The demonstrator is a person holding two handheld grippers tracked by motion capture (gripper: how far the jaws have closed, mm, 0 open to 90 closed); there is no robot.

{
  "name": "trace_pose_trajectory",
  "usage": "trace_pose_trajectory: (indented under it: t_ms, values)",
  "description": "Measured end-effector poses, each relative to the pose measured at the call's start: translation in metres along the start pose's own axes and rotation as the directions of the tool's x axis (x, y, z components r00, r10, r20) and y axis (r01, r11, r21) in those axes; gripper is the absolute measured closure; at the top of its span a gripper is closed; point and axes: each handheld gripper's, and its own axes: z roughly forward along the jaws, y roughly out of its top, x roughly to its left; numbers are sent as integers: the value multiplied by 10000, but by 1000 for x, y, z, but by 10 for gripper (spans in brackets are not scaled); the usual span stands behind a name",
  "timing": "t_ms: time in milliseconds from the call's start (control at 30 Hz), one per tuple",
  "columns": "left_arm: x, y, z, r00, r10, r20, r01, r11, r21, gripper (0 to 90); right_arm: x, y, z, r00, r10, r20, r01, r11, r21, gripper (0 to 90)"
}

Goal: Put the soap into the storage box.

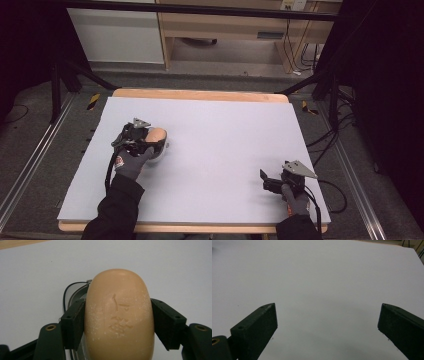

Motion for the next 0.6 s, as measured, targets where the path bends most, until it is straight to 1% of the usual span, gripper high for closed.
trace_pose_trajectory:
  t_ms: [300,600]
  values:
    - [4,-2,5,9999,-90,-64,91,9999,107,321,0,0,0,10000,-22,-26,22,10000,14,27]
    - [5,-7,12,9999,-103,-119,106,9996,262,321,0,0,1,10000,-68,3,68,10000,33,27]
